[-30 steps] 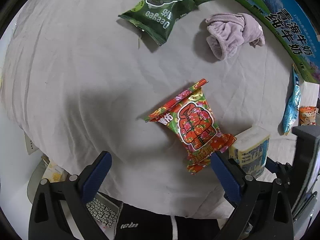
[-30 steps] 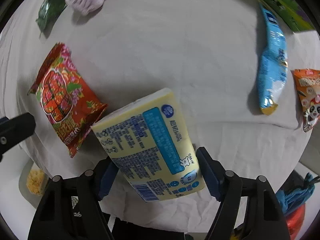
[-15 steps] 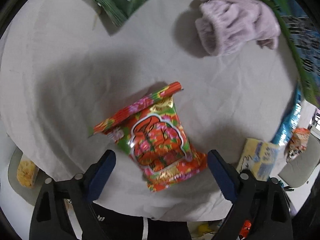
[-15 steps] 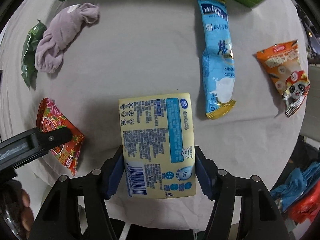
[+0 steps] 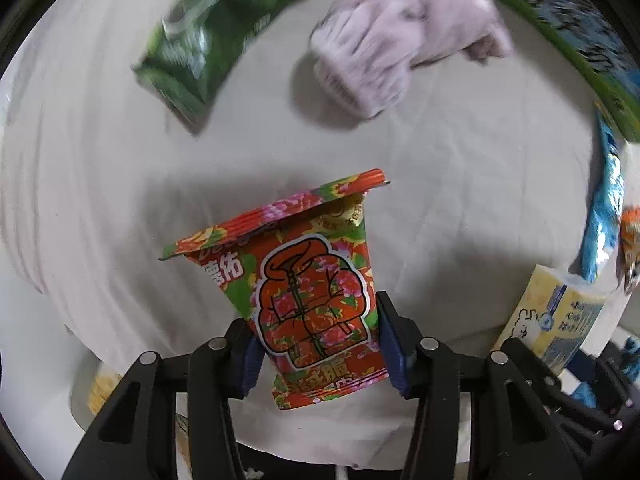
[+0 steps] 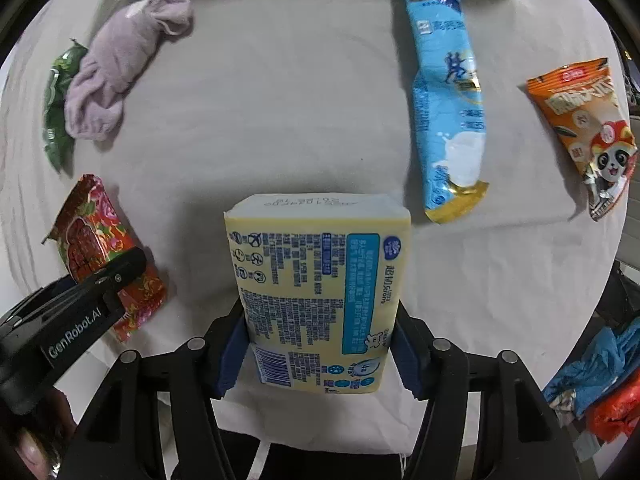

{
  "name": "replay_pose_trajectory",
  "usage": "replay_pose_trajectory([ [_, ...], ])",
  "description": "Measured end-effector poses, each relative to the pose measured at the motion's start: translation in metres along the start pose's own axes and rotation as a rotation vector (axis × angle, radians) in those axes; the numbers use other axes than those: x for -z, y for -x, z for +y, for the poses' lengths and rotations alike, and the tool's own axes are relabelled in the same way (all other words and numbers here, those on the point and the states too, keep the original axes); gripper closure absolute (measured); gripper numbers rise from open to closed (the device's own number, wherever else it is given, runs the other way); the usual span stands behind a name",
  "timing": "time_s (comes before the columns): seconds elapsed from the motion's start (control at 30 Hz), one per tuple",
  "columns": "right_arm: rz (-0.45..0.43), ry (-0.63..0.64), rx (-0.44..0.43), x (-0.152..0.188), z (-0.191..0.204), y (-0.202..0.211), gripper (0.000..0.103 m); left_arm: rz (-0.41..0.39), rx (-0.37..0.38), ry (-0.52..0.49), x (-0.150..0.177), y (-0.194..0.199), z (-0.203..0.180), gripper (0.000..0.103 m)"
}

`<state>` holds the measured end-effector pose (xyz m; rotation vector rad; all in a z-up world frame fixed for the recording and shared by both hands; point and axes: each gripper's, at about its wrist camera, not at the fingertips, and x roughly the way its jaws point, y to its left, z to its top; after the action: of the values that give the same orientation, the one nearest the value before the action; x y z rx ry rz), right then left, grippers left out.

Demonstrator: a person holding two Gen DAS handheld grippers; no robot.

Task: Organize soft objects
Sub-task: 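Carry both items into the box and open both tools to release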

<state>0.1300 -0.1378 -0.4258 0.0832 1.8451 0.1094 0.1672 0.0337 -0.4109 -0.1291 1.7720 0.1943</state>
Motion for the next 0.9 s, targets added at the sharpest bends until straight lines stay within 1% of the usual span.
replay_pose_trajectory([
  [0.03,-0.009,0.002,-0.008,0.003,-0.003,0.001,0.038,-0.030,-0.013,-0.022,0.004,0.008,-0.003,0.056],
  [0.13,-0.039,0.018,-0.034,0.019,-0.004,0.013,0.038,-0.085,-0.024,-0.063,0.013,0.025,-0.011,0.057],
  [0.23,-0.067,0.024,-0.062,0.029,-0.013,0.026,0.038,-0.121,-0.011,-0.080,0.023,0.040,-0.020,0.057],
  [0.3,-0.087,0.028,-0.084,0.032,-0.019,0.036,0.039,-0.151,0.005,-0.088,0.026,0.057,-0.029,0.057],
  [0.37,-0.110,0.032,-0.105,0.042,-0.031,0.051,0.039,-0.182,0.015,-0.096,0.024,0.076,-0.054,0.057],
  [0.43,-0.135,0.033,-0.123,0.045,-0.039,0.063,0.039,-0.218,0.025,-0.108,0.026,0.092,-0.059,0.057],
  [0.5,-0.162,0.032,-0.147,0.046,-0.045,0.084,0.039,-0.260,0.033,-0.124,0.028,0.114,-0.068,0.057],
  [0.53,-0.173,0.031,-0.158,0.045,-0.039,0.104,0.039,-0.284,0.047,-0.131,0.029,0.127,-0.072,0.057],
  [0.6,-0.202,0.025,-0.188,0.043,-0.045,0.132,0.039,-0.317,0.072,-0.142,0.029,0.147,-0.078,0.057],
  [0.63,-0.219,0.025,-0.202,0.042,-0.047,0.144,0.039,-0.336,0.082,-0.148,0.040,0.155,-0.079,0.057],
  [0.67,-0.241,0.023,-0.217,0.041,-0.051,0.157,0.039,-0.361,0.094,-0.159,0.043,0.170,-0.073,0.057],
  [0.73,-0.282,0.021,-0.231,0.038,-0.056,0.177,0.039,-0.404,0.111,-0.183,0.037,0.195,-0.080,0.057],
  [0.77,-0.299,0.019,-0.237,0.037,-0.056,0.196,0.039,-0.422,0.119,-0.193,0.035,0.207,-0.084,0.057],
  [0.83,-0.333,0.021,-0.243,0.027,-0.057,0.217,0.039,-0.453,0.120,-0.215,0.028,0.224,-0.090,0.057],
  [0.9,-0.366,0.014,-0.250,0.013,-0.056,0.233,0.039,-0.479,0.128,-0.234,0.013,0.240,-0.095,0.057],
])
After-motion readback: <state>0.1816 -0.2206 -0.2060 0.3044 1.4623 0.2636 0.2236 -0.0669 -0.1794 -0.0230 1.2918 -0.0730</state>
